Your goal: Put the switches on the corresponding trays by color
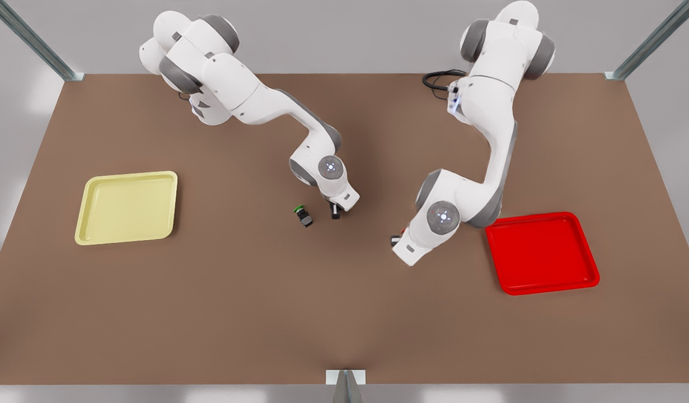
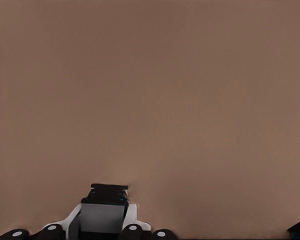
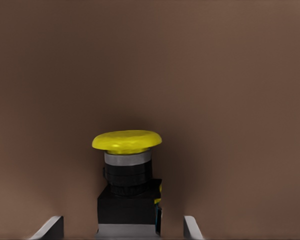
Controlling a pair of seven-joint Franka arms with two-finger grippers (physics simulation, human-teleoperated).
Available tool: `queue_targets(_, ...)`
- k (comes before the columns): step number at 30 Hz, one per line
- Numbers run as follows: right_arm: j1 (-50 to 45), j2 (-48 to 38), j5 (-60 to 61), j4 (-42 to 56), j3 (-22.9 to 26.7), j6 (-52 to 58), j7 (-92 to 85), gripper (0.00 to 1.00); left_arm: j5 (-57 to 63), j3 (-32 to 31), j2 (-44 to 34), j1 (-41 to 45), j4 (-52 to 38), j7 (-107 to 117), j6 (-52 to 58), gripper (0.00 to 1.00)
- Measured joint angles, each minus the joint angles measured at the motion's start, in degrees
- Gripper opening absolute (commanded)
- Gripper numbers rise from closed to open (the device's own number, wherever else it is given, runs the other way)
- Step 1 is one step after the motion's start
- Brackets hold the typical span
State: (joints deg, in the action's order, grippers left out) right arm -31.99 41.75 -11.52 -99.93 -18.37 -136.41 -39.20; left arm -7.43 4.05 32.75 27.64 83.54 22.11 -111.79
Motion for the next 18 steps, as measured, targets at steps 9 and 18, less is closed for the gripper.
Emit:
queue_targets(9,0.0,0.0,0.1,0.0,0.5,0.0,0.1,0.49,7.9,-7.7,-10.0,-31.4,15.1,-23.6,-0.8,0.52)
queue_targets(18,0.2,-0.7,0.2,0.1,0.5,0.6,0.0,0.49,20.9,-12.8,-4.0,-45.8,20.9,-24.0,-12.9,0.53)
